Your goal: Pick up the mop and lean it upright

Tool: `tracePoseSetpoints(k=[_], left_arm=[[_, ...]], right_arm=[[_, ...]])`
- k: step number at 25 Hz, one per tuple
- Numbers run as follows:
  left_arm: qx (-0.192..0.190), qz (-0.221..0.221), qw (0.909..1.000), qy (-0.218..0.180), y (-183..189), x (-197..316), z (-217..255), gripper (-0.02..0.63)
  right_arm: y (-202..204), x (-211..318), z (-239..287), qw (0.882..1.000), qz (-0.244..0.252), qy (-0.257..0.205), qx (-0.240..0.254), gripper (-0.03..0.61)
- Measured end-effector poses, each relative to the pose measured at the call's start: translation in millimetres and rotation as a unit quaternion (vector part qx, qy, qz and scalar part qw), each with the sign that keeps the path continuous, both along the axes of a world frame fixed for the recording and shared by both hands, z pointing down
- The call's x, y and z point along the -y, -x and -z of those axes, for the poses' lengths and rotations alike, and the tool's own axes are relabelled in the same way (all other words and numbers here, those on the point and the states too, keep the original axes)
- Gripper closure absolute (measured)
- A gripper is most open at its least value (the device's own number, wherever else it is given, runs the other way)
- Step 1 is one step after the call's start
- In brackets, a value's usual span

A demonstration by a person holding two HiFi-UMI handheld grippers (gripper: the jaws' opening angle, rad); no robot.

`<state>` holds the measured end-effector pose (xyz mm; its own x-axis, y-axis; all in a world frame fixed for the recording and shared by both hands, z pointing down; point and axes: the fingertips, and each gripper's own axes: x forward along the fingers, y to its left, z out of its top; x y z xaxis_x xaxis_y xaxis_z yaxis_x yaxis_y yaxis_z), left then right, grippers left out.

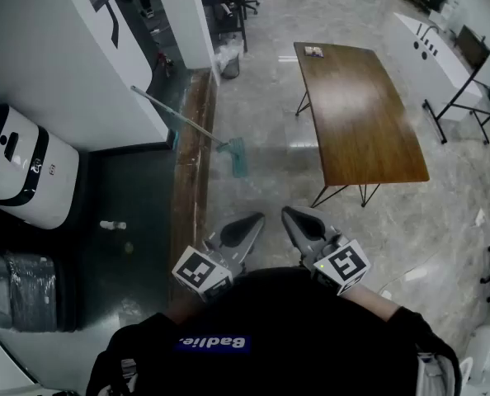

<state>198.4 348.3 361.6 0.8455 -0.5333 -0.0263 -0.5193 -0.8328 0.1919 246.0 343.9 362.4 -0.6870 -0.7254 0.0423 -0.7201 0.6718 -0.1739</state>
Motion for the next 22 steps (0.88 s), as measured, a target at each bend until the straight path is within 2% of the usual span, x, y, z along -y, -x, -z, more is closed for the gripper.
tracePoseSetpoints(k=[3, 8, 12, 22], left_arm=[[-0.005, -0.002, 0.9999, 0.013, -3.5, -3.3, 6.8, 0.596], [0.002, -0.002, 1.0000, 0.003, -1.2, -2.5, 0.3, 0.597], [-0.003, -0.004, 0.9999, 0.014, -4.8, -4.2, 5.7, 0.596], [0.000, -0.009, 0.9999, 0.013, -9.9, -4.4, 4.9, 0.596]], right_arm=[[-0.5, -2.0, -1.9, 1.000, -0.001, 0.000, 0.000, 0.575], [-0.9, -2.0, -0.1, 1.000, -0.004, 0.001, 0.001, 0.575], [-3.0, -3.5, 1.8, 1.000, -0.003, -0.001, 0.016, 0.574], [-5.3, -3.4, -0.1, 1.000, -0.007, 0.000, 0.006, 0.574]])
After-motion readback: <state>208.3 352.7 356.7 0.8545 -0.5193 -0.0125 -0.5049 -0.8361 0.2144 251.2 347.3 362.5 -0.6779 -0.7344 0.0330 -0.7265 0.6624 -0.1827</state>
